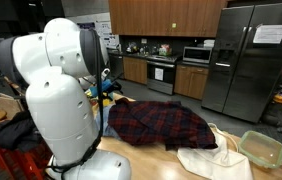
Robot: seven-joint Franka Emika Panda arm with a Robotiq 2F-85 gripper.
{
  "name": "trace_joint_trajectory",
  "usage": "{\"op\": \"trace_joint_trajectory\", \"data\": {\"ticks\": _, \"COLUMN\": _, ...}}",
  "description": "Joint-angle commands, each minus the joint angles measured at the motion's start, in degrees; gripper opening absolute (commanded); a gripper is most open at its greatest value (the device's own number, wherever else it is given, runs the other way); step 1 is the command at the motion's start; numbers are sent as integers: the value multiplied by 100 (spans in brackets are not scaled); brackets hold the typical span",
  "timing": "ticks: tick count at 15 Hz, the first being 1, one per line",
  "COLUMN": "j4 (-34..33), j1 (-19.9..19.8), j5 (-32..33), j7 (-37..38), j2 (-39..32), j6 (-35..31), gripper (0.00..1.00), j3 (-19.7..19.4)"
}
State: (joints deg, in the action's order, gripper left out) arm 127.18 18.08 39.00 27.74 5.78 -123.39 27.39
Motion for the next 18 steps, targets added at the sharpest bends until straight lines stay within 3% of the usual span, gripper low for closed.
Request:
{"op": "trace_joint_trajectory", "data": {"ticks": 1, "j4": -43, "j1": 24, "j5": 90, "j7": 165, "j2": -12, "j6": 104, "gripper": 100, "j3": -193}}
{"op": "trace_joint_trajectory", "data": {"ticks": 11, "j4": 78, "j1": 40, "j5": -61, "j7": 341, "j2": 134, "j6": 212, "gripper": 100, "j3": -385}}
{"op": "trace_joint_trajectory", "data": {"ticks": 18, "j4": 103, "j1": 201, "j5": -407, "j7": 498, "j2": 389, "j6": 777, "gripper": 100, "j3": -260}}
